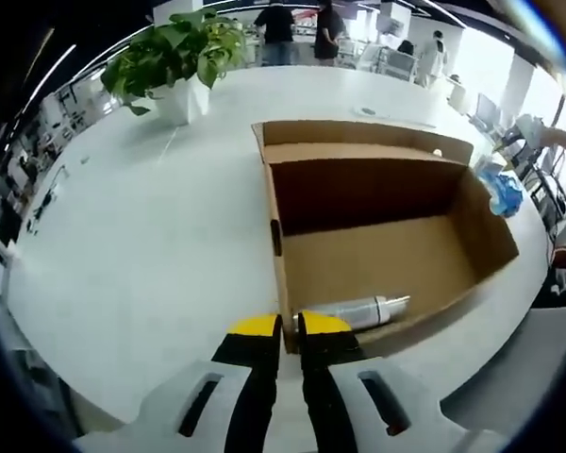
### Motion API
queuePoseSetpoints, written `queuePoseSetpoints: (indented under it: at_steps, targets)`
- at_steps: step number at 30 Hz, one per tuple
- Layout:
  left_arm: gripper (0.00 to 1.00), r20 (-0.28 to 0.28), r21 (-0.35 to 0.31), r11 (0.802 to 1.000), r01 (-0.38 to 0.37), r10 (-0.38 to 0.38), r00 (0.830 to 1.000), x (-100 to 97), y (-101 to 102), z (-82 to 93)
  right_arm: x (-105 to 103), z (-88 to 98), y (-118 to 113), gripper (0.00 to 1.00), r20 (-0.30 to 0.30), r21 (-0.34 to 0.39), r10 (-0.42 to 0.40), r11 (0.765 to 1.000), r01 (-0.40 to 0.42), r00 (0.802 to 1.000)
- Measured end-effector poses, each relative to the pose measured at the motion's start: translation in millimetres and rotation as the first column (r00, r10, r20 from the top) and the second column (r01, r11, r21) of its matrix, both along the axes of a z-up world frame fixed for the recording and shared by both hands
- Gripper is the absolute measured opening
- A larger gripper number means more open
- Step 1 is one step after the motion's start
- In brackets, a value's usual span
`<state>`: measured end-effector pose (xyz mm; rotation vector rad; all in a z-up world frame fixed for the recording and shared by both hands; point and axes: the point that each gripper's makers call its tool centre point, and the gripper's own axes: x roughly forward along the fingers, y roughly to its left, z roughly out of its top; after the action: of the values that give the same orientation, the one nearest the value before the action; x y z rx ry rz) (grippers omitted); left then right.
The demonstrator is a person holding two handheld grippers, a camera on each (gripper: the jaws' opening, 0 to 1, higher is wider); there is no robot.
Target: Operate the shoe box by opening the lid, removing the specified soft item, and placing it in the target area until the item is outside and the box remains undamaged.
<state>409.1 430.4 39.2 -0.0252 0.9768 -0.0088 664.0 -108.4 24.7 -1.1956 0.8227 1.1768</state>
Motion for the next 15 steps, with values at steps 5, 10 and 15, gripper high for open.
queuePoseSetpoints:
  at_steps: [5, 10, 15]
  targets:
    - [0.12, 0.008, 0.022, 0.999, 0.047, -0.047, 0.999, 1.3, -3.4, 2.8, -3.7, 8.4, 3.5, 0.36, 0.01, 0.042, -0.053, 0.998, 0.052, 0.999]
    - [0.16, 0.004, 0.015, 0.997, 0.076, -0.076, 0.997, 1.0, -6.4, 6.3, -7.8, 19.1, 10.4, 0.41, 0.001, 0.114, -0.141, 0.984, 0.14, 0.99]
    - [0.19, 0.012, 0.028, 0.993, 0.114, -0.114, 0.993, 2.4, -8.1, 12.1, -15.8, 37.6, 19.6, 0.42, -0.004, 0.194, -0.205, 0.96, 0.202, 0.979]
